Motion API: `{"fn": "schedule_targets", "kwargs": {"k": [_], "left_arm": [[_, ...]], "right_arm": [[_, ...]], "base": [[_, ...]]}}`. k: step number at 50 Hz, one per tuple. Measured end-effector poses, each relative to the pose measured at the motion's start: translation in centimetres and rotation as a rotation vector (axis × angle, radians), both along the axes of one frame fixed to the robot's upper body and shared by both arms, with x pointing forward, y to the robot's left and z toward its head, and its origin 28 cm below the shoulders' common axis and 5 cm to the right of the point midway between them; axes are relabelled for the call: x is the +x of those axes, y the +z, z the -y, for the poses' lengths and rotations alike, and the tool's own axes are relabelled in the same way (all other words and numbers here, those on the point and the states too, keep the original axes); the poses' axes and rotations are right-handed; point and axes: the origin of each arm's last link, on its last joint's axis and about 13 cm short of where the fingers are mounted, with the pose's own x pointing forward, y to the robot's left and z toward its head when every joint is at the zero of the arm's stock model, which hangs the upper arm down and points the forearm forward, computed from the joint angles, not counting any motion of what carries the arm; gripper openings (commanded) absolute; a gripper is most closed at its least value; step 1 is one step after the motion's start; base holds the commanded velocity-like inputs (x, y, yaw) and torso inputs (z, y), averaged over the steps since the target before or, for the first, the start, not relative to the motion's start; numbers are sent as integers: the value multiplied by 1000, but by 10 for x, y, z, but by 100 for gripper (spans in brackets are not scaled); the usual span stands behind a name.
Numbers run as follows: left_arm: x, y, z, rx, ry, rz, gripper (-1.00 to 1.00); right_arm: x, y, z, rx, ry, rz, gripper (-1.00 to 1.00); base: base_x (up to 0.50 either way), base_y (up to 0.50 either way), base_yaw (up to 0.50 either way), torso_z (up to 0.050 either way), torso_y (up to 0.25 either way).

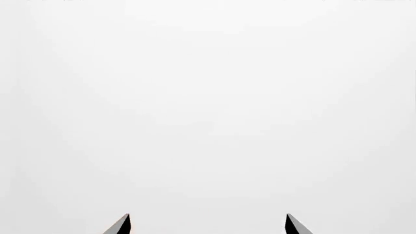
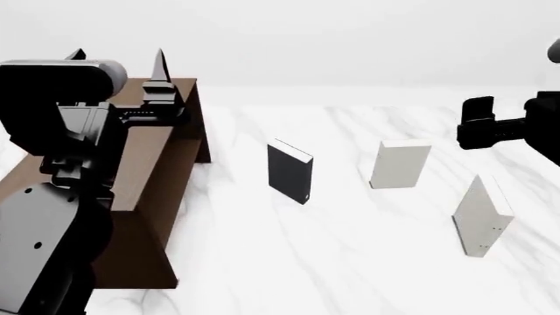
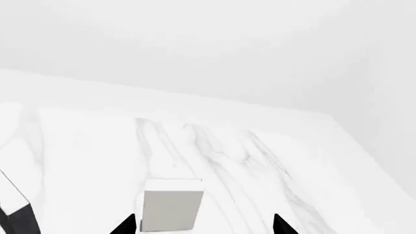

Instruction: Pick up the book on the right and place it under the cabinet shelf.

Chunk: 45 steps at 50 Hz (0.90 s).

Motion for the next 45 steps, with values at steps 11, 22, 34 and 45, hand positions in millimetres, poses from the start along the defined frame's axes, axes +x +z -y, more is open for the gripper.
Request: {"fn": "schedule_targets", "kwargs": {"k": [11, 22, 34, 45], "left_arm": [[-1, 2, -1, 3, 3, 5, 100], [-2, 1, -2, 4, 6, 3, 100], [-1, -1, -3, 4, 6, -1, 100], [-1, -3, -3, 4, 6, -3, 100]], "right_arm": [[10, -23, 13, 23, -53, -74, 100], [17, -41, 21, 33, -78, -130, 100], [22, -54, 25, 33, -95, -163, 100], [25, -63, 27, 34, -109, -181, 100]], "base": [[0, 0, 0, 0, 0], [0, 0, 0, 0, 0], [0, 0, 0, 0, 0], [0, 0, 0, 0, 0]]}}
